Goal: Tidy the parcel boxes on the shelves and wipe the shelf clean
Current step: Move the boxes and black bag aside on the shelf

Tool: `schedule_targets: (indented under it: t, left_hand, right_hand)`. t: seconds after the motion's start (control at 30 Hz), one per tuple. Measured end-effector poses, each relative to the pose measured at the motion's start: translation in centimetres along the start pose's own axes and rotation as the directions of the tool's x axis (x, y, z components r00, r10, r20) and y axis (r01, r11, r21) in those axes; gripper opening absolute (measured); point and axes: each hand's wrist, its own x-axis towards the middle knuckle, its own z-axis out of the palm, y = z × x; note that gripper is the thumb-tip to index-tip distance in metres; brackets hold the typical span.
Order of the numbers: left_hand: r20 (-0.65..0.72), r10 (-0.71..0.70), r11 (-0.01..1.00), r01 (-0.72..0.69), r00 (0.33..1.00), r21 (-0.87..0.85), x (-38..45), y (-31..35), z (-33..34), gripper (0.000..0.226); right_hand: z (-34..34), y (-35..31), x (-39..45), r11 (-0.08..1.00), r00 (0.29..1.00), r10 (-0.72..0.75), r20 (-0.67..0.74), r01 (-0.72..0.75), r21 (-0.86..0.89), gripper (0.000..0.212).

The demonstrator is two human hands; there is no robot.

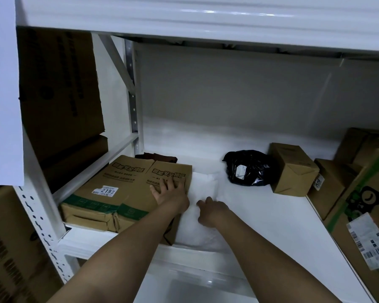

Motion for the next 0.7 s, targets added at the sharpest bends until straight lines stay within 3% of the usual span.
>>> schedule_targets:
  t: [0.27, 0.43, 0.6, 0.7]
  left_hand:
    - [0.07, -0.012, 1.0, 0.012, 0.997, 0.004, 0.0, -0.1, -0.3, 0.078]
    - [0.113, 0.056, 0.998, -0.058, 0.992, 0.02, 0.0, -0.8, -1.6, 0.072]
    - [0.12, 0.084, 0.994, -0.092, 0.989, 0.057, 0.8, -0.7, -3.7, 0.072]
    - [0.043, 0.204, 0.979, -0.204, 0.978, -0.02, 2.0, 0.5, -3.9, 0.068]
  right_hand:
    - [0.0, -0.1, -0.1, 1.0, 1.0, 0.008, 0.007, -0.008, -0.013, 0.055]
    - [-0.4, -0.1, -0.2, 1.0, 1.0, 0.012, -0.019, -0.012, -0.006, 0.053]
    - [-2.2, 1.5, 0.0, 0.985, 0.979, 0.062, -0.196, -0.028, 0.169, 0.041]
    - [-3.5, 2.9, -0.3, 0.972, 0.949, 0.135, -0.286, -0.072, 0.222, 0.037]
